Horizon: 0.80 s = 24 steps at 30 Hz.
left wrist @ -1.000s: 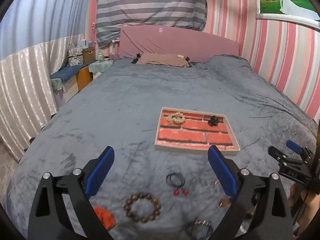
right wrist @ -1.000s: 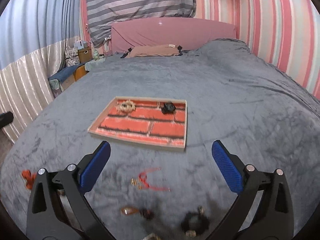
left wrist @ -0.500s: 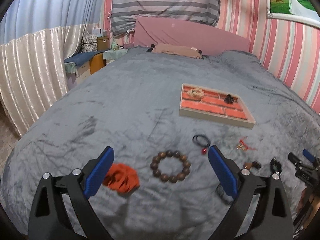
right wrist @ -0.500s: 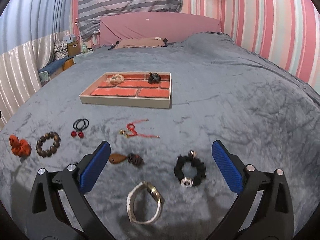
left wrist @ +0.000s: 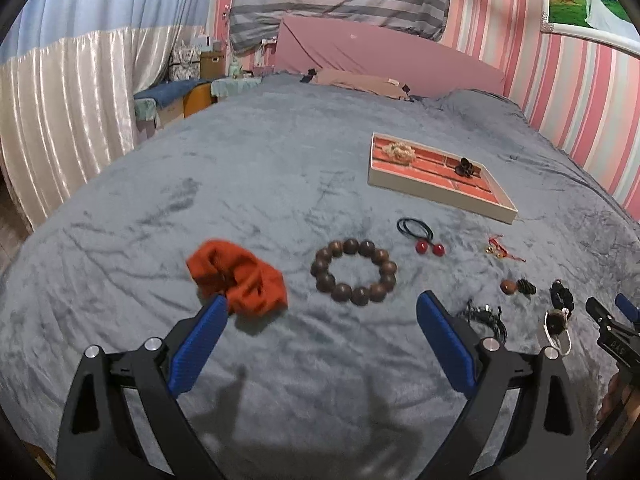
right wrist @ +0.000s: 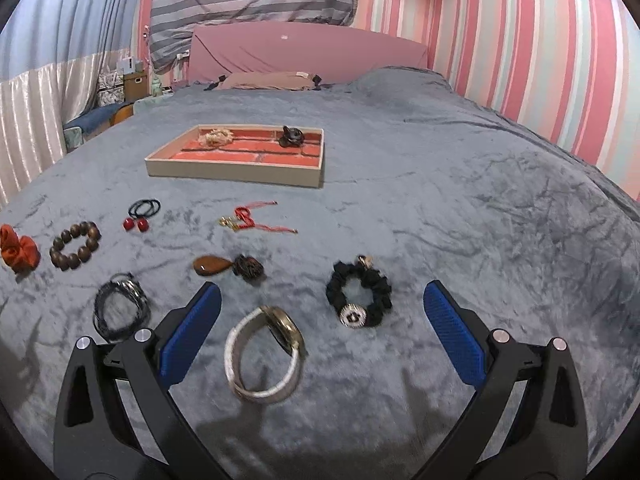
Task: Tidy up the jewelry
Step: 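Move both tools back toward the remaining jewelry on the bed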
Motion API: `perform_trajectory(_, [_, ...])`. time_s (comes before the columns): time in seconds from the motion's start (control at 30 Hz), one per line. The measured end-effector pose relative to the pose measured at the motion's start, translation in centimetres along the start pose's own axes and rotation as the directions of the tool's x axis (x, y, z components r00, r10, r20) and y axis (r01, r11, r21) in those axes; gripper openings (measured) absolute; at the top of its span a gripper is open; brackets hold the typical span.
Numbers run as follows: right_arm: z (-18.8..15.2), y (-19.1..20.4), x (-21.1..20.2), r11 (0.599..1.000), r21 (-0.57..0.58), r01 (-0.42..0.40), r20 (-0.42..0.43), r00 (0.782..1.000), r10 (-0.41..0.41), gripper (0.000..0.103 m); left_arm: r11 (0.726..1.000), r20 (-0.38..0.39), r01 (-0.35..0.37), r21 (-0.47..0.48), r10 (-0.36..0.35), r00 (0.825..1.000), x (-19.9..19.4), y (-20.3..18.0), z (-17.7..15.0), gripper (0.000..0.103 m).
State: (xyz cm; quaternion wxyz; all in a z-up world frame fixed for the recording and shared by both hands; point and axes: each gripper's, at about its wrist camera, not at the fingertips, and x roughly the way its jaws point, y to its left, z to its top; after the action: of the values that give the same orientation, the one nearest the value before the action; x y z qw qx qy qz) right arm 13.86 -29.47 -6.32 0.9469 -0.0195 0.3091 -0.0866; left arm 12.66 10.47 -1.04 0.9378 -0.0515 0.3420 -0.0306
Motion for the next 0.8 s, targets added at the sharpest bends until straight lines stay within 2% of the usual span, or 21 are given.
perform_trajectory(0.13, [-1.1, -0.3, 0.3, 1.0, 0.001, 0.002, -0.016, 1.0, -0.002, 0.099, 1.0, -0.021, -0.007, -0.011, 0.007, 1.0, 1.0, -0.9, -1.5, 0.093])
perform_trajectory(0.23, [-1.7, -0.3, 0.5, 1.0, -0.009, 0.007, -0.016, 1.0, -0.007, 0.099, 0.999, -0.068, 0.035, -0.013, -0.036, 0.997, 2.2, -1.9, -2.2, 0.093])
perform_trajectory(0.57, [-3.0, -0.2, 2.1, 1.0, 0.001, 0.0, -0.065, 0.998, 0.0, 0.098, 0.992, -0.129, 0.094, 0.083, -0.083, 0.988, 5.0, -7.1, -3.5, 0.093])
perform_trajectory(0.8, [-3.5, -0.4, 3.4, 1.0, 0.027, 0.01, -0.11, 0.994, -0.007, 0.098, 0.988, -0.143, 0.079, 0.133, -0.059, 0.988, 7.1, -9.5, -3.7, 0.093])
